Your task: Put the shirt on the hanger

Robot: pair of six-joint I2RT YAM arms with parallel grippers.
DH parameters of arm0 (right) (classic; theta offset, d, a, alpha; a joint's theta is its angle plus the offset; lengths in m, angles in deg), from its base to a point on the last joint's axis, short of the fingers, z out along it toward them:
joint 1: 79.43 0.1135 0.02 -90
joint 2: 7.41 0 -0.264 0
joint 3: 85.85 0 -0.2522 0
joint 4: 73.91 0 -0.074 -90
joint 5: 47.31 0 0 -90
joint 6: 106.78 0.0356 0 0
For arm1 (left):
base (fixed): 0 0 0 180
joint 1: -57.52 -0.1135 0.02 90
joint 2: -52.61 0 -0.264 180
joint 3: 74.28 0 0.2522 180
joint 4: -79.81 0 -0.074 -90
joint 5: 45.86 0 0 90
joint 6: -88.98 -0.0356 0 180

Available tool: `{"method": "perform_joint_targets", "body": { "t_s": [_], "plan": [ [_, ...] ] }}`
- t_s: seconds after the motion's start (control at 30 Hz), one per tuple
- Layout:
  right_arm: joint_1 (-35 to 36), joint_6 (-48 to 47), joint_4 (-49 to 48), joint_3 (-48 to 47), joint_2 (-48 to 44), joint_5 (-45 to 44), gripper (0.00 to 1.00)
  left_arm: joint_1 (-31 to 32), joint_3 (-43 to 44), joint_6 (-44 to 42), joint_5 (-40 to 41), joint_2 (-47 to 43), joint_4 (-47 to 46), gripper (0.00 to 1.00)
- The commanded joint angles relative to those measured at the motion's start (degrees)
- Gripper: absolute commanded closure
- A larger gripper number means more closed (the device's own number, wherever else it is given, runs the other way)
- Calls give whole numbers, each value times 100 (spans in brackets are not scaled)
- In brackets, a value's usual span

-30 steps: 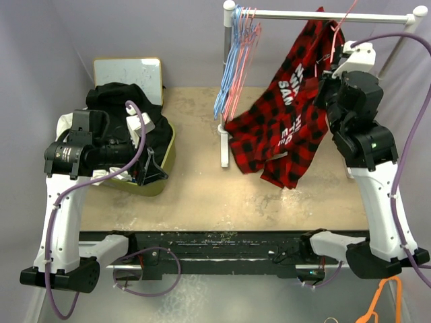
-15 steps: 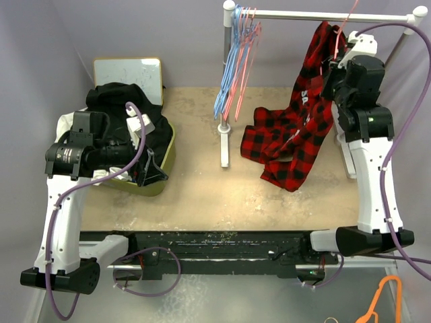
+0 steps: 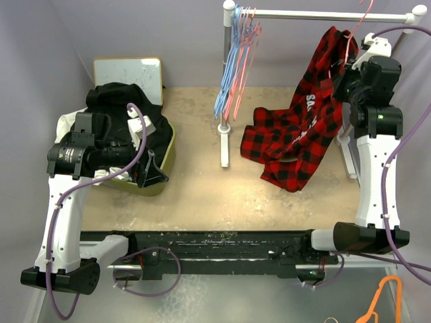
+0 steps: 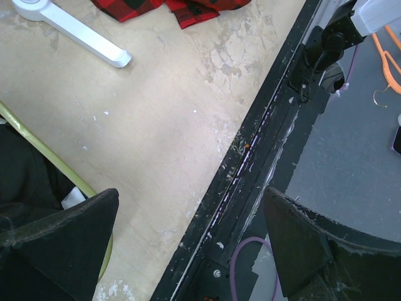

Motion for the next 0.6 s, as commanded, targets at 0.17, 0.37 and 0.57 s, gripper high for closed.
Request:
{"method": "perform_joint_targets", "body": {
  "t_s": [0.17, 0.37, 0.57],
  "plan": [
    [-495, 50, -234, -36, -15, 579, 100, -68, -44, -36, -189, -90, -98, 1],
    [-652, 117, -217, 81, 5, 579, 100, -67, -71, -35, -164, -105, -92, 1],
    [-851, 284, -113, -15, -15, 518, 100, -67, -79, 34, -77, -85, -165, 1]
  ]
}}
